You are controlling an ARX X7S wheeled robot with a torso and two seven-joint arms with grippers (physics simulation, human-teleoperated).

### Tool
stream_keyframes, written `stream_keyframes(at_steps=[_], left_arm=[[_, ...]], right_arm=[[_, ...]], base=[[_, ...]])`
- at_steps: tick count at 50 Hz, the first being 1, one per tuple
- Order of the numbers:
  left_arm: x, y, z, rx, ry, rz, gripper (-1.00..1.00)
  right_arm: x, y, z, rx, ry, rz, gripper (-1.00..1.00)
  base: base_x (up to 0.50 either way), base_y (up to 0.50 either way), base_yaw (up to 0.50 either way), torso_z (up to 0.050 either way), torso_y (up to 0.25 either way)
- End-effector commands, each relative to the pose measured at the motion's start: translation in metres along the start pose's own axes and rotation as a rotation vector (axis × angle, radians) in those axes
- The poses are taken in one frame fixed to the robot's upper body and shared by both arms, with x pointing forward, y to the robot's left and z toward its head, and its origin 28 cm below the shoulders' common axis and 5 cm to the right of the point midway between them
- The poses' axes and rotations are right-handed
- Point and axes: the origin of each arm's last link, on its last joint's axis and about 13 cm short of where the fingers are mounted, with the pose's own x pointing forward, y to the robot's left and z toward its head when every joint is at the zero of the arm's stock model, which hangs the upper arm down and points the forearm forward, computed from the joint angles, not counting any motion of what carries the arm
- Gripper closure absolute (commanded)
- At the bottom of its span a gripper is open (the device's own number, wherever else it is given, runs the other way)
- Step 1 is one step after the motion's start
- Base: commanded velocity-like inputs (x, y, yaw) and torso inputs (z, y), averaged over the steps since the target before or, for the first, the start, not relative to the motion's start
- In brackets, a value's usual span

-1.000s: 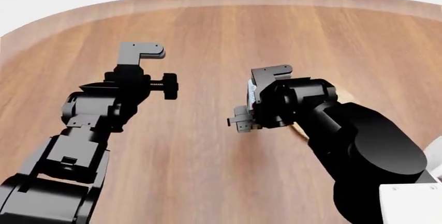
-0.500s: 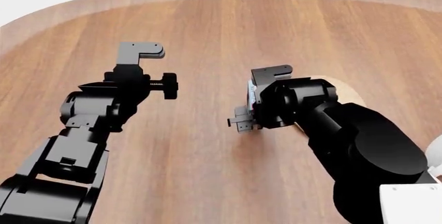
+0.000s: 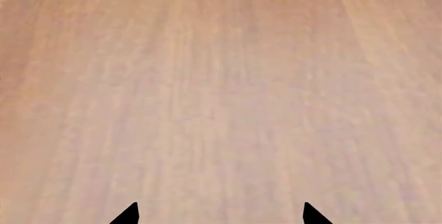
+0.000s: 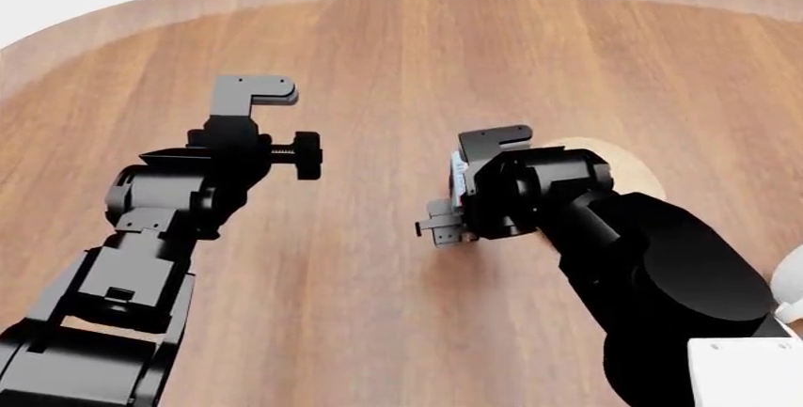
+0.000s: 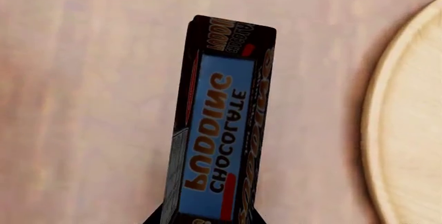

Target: Put the chocolate pudding to the left of the plate.

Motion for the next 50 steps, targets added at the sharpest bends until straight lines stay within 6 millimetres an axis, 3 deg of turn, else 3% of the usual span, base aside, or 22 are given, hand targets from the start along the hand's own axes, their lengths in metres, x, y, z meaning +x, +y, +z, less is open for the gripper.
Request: stream_keyframes(at_steps=[1, 21, 29, 39, 50], left_arm=[[-0.001, 0.001, 0.001, 0.000, -0.001, 0.002, -1.00], [-0.009, -0.001, 0.003, 0.014, -0.038, -0.004, -1.00], [-0.018, 0.000, 0.003, 0.008, -0.054, -0.010, -1.00], [-0.046, -0.003, -0.001, 0.012, -0.113, -0.041, -1.00], [-0.087, -0.003, -0.009, 0.001, -0.214, -0.093, -1.00]], right_arm=[[0.003, 0.000, -0.005, -0.009, 0.028, 0.007, -1.00], [-0.011, 0.000, 0.013, -0.007, -0.035, 0.006, -1.00], [-0.017, -0.001, 0.023, -0.002, -0.086, 0.012, -1.00], [-0.017, 0.000, 0.028, -0.002, -0.165, 0.016, -1.00], [-0.046, -0.008, -0.013, 0.005, -0.270, 0.091, -1.00]], base=[[0.00, 0.00, 0.00, 0.000, 0.000], [0.00, 0.00, 0.00, 0.000, 0.005], [0.00, 0.00, 0.00, -0.007, 0.250], [0.00, 0.00, 0.00, -0.007, 0.250], [0.00, 0.00, 0.00, -0.008, 0.250]])
